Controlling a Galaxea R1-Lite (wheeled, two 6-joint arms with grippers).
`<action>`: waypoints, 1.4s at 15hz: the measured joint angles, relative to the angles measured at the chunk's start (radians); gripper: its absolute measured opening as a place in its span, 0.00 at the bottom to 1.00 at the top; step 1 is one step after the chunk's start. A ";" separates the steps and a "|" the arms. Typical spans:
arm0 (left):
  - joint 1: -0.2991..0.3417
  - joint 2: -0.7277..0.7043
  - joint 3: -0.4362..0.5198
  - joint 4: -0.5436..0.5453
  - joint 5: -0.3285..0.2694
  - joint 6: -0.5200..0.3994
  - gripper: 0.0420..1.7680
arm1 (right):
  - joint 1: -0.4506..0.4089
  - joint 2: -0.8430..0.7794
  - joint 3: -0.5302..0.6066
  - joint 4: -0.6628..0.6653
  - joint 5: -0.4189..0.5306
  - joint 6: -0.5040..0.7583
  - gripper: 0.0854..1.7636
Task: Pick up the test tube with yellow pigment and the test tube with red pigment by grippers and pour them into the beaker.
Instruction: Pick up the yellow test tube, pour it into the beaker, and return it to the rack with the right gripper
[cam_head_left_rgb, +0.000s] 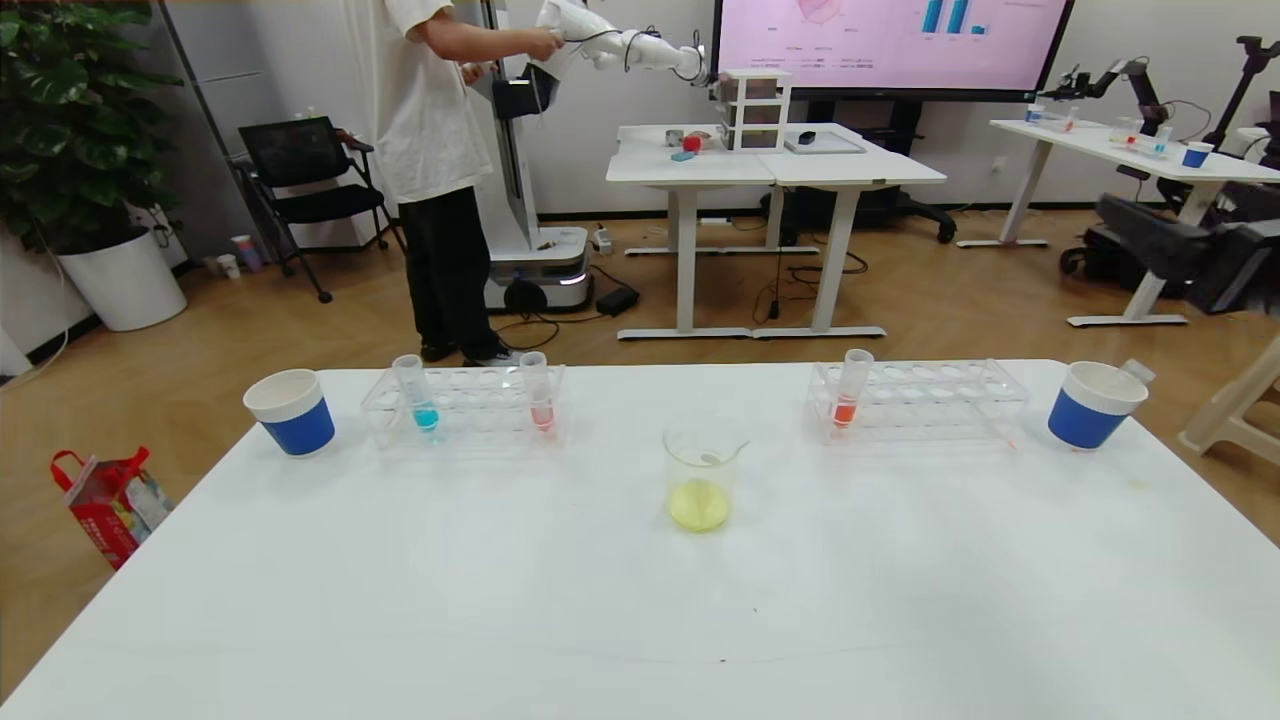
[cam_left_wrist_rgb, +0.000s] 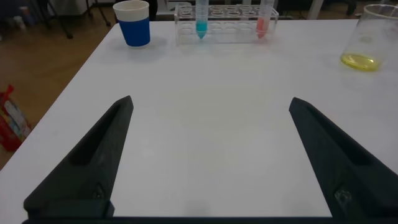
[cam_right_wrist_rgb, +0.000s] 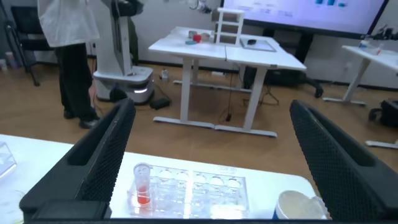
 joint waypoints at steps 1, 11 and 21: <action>0.000 0.000 0.000 0.000 0.000 0.000 0.99 | -0.003 -0.080 0.038 0.027 0.001 0.000 0.98; 0.000 0.000 0.000 0.000 0.000 0.000 0.99 | 0.018 -0.890 0.276 0.536 0.021 -0.009 0.98; 0.000 0.000 0.000 0.000 0.001 0.000 0.99 | 0.038 -1.310 0.573 0.701 0.031 -0.042 0.98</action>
